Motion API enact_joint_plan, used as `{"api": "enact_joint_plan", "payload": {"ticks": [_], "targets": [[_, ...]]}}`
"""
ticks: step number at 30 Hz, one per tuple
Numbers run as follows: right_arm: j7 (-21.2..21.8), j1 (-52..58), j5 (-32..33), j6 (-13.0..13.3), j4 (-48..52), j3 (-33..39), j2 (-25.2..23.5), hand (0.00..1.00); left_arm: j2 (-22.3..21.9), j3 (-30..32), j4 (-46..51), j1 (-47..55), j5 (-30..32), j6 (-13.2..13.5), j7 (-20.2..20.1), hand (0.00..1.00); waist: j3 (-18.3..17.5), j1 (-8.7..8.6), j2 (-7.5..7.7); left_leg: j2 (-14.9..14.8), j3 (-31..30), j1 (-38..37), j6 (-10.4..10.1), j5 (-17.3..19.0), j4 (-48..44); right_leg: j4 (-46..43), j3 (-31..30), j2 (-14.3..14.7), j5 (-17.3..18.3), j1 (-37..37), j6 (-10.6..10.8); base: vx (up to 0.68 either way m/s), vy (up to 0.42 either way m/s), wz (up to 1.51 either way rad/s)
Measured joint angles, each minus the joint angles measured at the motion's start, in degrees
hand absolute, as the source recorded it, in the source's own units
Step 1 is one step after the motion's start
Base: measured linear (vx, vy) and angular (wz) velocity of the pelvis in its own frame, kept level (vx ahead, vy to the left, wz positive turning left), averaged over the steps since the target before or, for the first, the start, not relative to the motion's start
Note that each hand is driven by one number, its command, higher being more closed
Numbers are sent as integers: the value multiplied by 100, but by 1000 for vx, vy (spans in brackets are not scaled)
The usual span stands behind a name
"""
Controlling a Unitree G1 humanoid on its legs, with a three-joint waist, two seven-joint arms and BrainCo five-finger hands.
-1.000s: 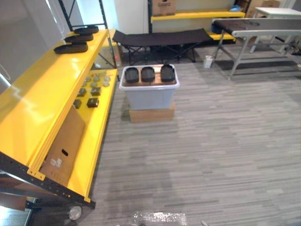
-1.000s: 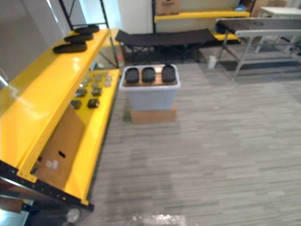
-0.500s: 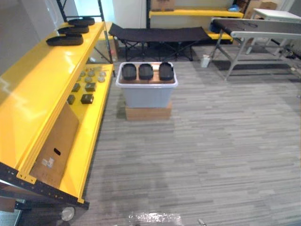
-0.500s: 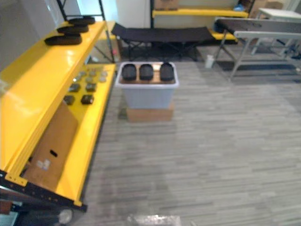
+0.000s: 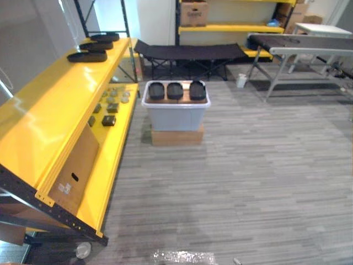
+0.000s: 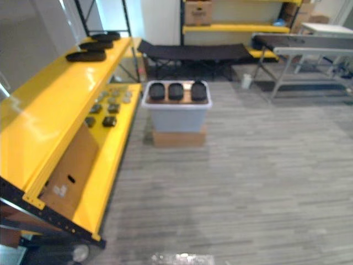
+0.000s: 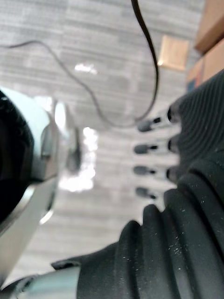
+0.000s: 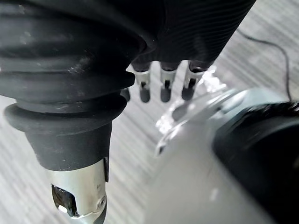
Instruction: Walk over and take plastic housings, then place them on the shelf
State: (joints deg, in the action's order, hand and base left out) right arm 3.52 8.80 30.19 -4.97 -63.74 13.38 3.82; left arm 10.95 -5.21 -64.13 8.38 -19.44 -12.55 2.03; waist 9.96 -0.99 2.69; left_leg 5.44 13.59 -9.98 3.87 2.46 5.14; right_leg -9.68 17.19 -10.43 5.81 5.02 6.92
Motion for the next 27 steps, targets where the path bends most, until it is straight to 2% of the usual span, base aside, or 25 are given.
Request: {"api": "enact_joint_plan", "payload": {"ticks": [2, 3, 4, 5, 6, 7, 8, 9, 10, 11, 12, 14, 15, 16, 17, 18, 19, 20, 21, 22, 23, 24, 25, 26, 27], "targets": [[-2, 16, 44, 4, -6, 12, -29, 0, 19, -1, 4, -8, 0, -1, 4, 0, 34, -31, 47, 104, -35, -93, 85, 55, 0, -384, -39, -146, 109, -84, 120, 125, 66, 3], [12, 55, 61, 15, -12, 57, -19, 0, 4, -3, 1, -24, 12, -8, 9, 0, 83, -60, 11, 84, -91, -192, 191, 94, -8, -865, -53, -201, 97, -197, 116, 209, 73, 7], [13, 45, 68, 18, 0, 119, -10, 0, -13, -3, 3, -70, 16, -12, 4, 0, 131, -71, -44, 47, -123, -271, 206, 101, -11, -1249, -44, -221, 127, -370, 111, 226, 67, 25], [11, 69, 91, 22, -2, 220, 2, 0, -30, -8, 2, -92, 29, -34, -13, 0, 159, -165, -139, -87, -223, -337, 244, 174, -10, -1336, -85, -83, 341, -508, -161, 226, 47, 33], [9, 67, 98, 21, -1, 229, -11, 0, -16, 1, -3, -152, 54, -67, -42, 0, 189, -164, -168, -218, -251, -424, 200, 247, -7, -1258, -172, 91, 384, -678, -233, 171, 24, 29], [9, 68, 97, 19, -2, 229, -14, 0, -11, 5, -2, -156, 63, -71, -46, 0, 193, -162, -159, -231, -252, -421, 190, 256, -7, -1250, -172, 114, 381, -711, -232, 197, -15, 18], [5, 93, 47, 10, -11, 238, -67, 0, 22, 51, -3, -190, 199, -89, -53, 0, 214, -170, -83, -352, -317, -512, 100, 356, -13, -1061, -160, 297, 335, -993, -213, 262, -43, 18], [3, 139, 40, 8, -16, 259, -96, 0, 36, 69, -4, -203, 199, -113, -54, 0, 228, -178, -56, -394, -352, -610, 21, 393, -36, -919, -160, 354, 280, -1126, -207, 399, -67, 25], [4, 217, -55, -14, -21, 350, -119, 0, 23, 187, -6, -202, 194, -145, -62, 0, 235, -178, -46, -431, -353, -715, -174, 511, -41, -640, -160, 398, 103, -1312, -230, 369, -57, 19], [4, 232, -78, -21, -21, 396, -140, 0, 14, 245, -4, -202, 193, -162, -64, 0, 236, -179, -42, -437, -359, -776, -243, 558, -83, -519, -162, 404, -7, -1336, -234, 388, -70, 17], [4, 285, -138, -27, -22, 449, -165, 0, 13, 301, -2, -201, 188, -199, -68, 0, 241, -182, -28, -448, -372, -822, -402, 738, -252, -388, -173, 397, -143, -1359, -209, 402, -99, 16], [4, 344, -170, -56, -30, 483, -179, 0, -17, 460, 12, -212, 176, -296, -40, 0, 236, -205, -32, -526, -438, -841, -584, 1325, -807, -523, -188, 403, -242, -1495, -423, 433, -142, 19], [2, 342, -176, -78, -42, 507, -171, 0, -61, 533, 22, -206, 128, -299, -12, 0, 231, -282, -91, -639, -498, -844, -635, 1595, -1041, -793, -178, 435, -336, -1521, -553, 480, -207, 26], [32, 372, -171, -155, -32, 624, -111, 0, -154, 611, 55, -143, -91, -300, 66, 0, 114, -318, -267, -907, -501, -878, -966, 1881, -1303, -1049, -141, 625, -341, -1521, -570, 515, -215, 22], [20, 344, -188, -163, -48, 617, -86, 0, -188, 666, 50, -90, -183, -295, 103, 0, 64, -291, -286, -1000, -491, -837, -1023, 1912, -1612, -1089, -127, 714, -219, -1490, -738, 562, -236, -1], [17, 317, -292, -177, -119, 624, -35, 0, -214, 723, 74, -104, -371, -294, 163, 0, 9, -290, -326, -1214, -466, -401, -1114, 1877, -2663, -1063, -77, 825, -118, -1388, -884, 564, -252, -11], [21, 229, -391, -164, -114, 615, 47, 0, -238, 844, 96, -152, -539, -288, 211, 0, -8, -279, -424, -1497, -437, 197, -1127, 1632, -4033, -833, -66, 974, -69, -1172, -952, 559, -261, -14], [20, 152, -425, -162, -95, 605, 93, 0, -278, 914, 99, -162, -617, -286, 227, 0, 31, -283, -516, -1716, -318, 489, -1120, 1598, -4752, -644, -71, 1086, -64, -998, -961, 670, -266, 2], [19, 53, -488, -154, -118, 617, 166, 0, -372, 994, 94, -181, -768, -280, 282, 0, 190, -295, -601, -2028, -152, 859, -1015, 1663, -5811, -265, -65, 1264, -76, -475, -977, 457, -154, 6], [20, -5, -568, -151, -157, 617, 185, 0, -393, 1055, 96, -183, -791, -277, 311, 0, 262, -281, -596, -2064, -157, 972, -932, 1711, -6096, -105, -52, 1275, -72, -168, -986, 538, -152, 15], [23, -54, -670, -152, -237, 615, 204, 0, -416, 1117, 121, -179, -903, -279, 351, 0, 327, -216, -545, -1929, -185, 1224, -843, 1777, -6208, 203, -80, 1242, -64, 326, -998, 446, -78, -2], [24, -131, -686, -121, -233, 617, 217, 0, -453, 1124, 225, -152, -929, -273, 366, 0, 333, -41, -539, -1696, -161, 1547, -848, 1781, -5867, 422, -161, 1169, -62, 640, -998, 514, -72, -17], [23, -206, -686, -91, -231, 619, 223, 0, -466, 1123, 262, -151, -922, -249, 367, 0, 334, 44, -540, -1570, -126, 1736, -848, 1780, -5563, 496, -198, 1124, -54, 729, -1004, 443, 1, -46], [25, -416, -687, -15, -214, 636, 225, 0, -475, 1129, 289, -152, -877, -224, 366, 0, 345, 142, -523, -1309, -19, 2117, -857, 1736, -4679, 614, -295, 1012, -9, 826, -948, 311, 76, -50], [29, -556, -685, 49, -164, 653, 230, 0, -478, 1137, 266, -146, -795, -212, 363, 0, 356, 183, -529, -1069, -55, 2363, -881, 1403, -3541, 673, -330, 920, 98, 921, -821, 298, 98, -40]]}}
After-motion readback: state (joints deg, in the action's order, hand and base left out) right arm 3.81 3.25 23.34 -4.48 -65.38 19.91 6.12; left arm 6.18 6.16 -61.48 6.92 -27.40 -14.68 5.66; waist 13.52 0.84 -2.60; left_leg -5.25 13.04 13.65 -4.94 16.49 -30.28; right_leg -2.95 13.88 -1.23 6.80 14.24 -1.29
